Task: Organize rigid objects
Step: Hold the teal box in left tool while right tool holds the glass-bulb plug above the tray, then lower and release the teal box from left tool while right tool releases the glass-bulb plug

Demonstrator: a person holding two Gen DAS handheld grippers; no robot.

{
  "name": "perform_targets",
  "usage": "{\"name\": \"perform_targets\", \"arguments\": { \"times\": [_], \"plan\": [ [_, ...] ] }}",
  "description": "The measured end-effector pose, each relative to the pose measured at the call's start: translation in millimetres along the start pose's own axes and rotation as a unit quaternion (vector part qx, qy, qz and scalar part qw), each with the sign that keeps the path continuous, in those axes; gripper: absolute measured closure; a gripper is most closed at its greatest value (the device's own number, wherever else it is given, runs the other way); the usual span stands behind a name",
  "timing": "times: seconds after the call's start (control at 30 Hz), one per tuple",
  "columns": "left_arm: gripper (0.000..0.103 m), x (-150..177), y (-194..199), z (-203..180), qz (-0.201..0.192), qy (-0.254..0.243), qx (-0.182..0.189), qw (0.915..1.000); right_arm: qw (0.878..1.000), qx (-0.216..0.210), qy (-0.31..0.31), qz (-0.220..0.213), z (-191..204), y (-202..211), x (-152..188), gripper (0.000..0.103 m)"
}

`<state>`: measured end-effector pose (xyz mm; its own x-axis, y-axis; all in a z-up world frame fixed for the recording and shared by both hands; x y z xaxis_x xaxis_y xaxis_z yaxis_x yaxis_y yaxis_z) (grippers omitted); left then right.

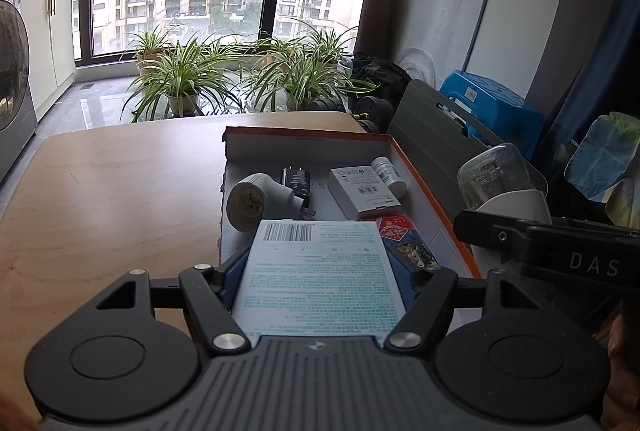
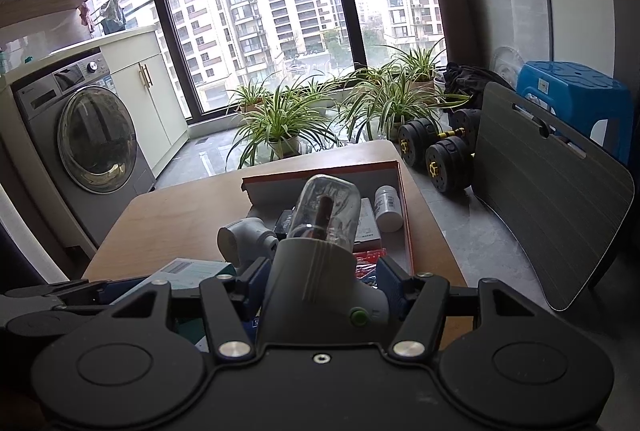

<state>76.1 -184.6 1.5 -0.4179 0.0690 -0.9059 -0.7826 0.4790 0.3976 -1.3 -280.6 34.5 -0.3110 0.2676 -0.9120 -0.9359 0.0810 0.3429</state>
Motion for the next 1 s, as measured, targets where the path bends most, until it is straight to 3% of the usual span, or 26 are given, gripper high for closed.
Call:
{"name": "perform_targets", "arguments": {
  "times": [0.67, 1.0],
  "plan": [
    [0.031, 0.8, -5.7, -5.6, 0.005, -0.011, 0.005, 0.9999, 1.0, -0.003, -0.002, 0.001, 2.3, -6.5, -2.9, 0.033],
    [0.031, 2.3, -12.0, -6.4, 0.011, -0.011, 0.007, 0.9999, 1.0, -0.014, 0.0, 0.008, 9.4, -35.2, -13.2, 0.033]
  ]
}}
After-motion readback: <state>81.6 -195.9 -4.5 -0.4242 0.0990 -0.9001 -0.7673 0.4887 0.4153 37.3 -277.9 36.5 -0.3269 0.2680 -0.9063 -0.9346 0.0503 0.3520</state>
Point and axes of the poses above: each gripper's, at about its wrist camera, not at the fingertips, and y roughly against the way its jaws point, z to its left, x to its underside, the point moved 8 cm from there along -y, roughly the way its jaws point, and after that the axes turned 15 degrees about -z, right-handed, at the moved point
